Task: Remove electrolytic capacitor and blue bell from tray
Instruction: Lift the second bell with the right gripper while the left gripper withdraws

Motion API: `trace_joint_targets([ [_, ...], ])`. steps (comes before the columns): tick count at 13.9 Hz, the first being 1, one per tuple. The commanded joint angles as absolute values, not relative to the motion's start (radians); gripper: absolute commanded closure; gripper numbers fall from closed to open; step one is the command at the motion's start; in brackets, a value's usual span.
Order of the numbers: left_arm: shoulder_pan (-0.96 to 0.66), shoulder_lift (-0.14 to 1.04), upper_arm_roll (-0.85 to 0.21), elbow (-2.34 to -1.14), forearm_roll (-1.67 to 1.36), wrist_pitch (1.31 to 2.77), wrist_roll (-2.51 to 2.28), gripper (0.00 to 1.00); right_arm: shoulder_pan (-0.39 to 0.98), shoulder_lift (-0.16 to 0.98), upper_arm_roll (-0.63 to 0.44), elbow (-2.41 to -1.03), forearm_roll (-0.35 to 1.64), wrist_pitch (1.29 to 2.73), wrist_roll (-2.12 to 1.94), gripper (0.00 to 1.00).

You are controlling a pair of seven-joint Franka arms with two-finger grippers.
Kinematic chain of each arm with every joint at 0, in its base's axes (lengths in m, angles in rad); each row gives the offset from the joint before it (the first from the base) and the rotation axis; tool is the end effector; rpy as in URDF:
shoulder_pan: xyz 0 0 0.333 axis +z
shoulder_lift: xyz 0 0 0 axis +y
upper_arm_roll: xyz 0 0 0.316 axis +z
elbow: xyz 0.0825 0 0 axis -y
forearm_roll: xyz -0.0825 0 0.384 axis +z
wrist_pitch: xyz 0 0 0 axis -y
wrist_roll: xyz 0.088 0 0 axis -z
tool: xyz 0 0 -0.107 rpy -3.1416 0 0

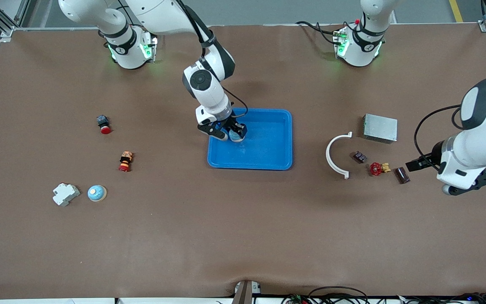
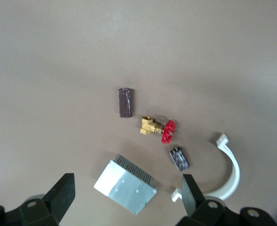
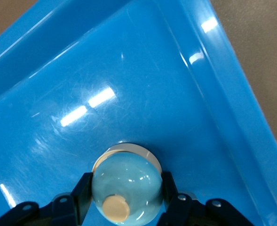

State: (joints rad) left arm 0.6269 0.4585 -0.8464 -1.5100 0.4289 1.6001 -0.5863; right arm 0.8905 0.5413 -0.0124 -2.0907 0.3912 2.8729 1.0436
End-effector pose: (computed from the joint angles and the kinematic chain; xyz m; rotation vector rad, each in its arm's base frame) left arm 0.6391 -0.0170 0.4532 -2.9342 -0.4795 0.2394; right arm 0.3998 0.4482 0.1815 -2.7661 0.7479 -0.0285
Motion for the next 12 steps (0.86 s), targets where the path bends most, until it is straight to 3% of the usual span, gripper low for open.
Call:
trace_joint_targets([
  [1,0.630,0.466,-0.908,-1.389,0.410,1.488,-0.540,0.00,0.913,0.572,-0.028,-2.046,0.410,2.873,1.068,1.00],
  [5,0.627,0.416,-0.954,-1.368,0.413,1.463,-0.499,0.00,0.899,0.565,-0.028,-1.997,0.411,2.821,1.075,1.00],
  [9,0.630,0.361,-0.980,-1.364,0.397,1.456,-0.430,0.00,0.885,0.523,-0.093,-1.905,0.397,2.591,1.063,1.00],
  [12,0.627,0.345,-1.041,-1.364,0.396,1.454,-0.436,0.00,0.884,0.474,-0.202,-1.855,0.380,2.412,0.945,1.00],
])
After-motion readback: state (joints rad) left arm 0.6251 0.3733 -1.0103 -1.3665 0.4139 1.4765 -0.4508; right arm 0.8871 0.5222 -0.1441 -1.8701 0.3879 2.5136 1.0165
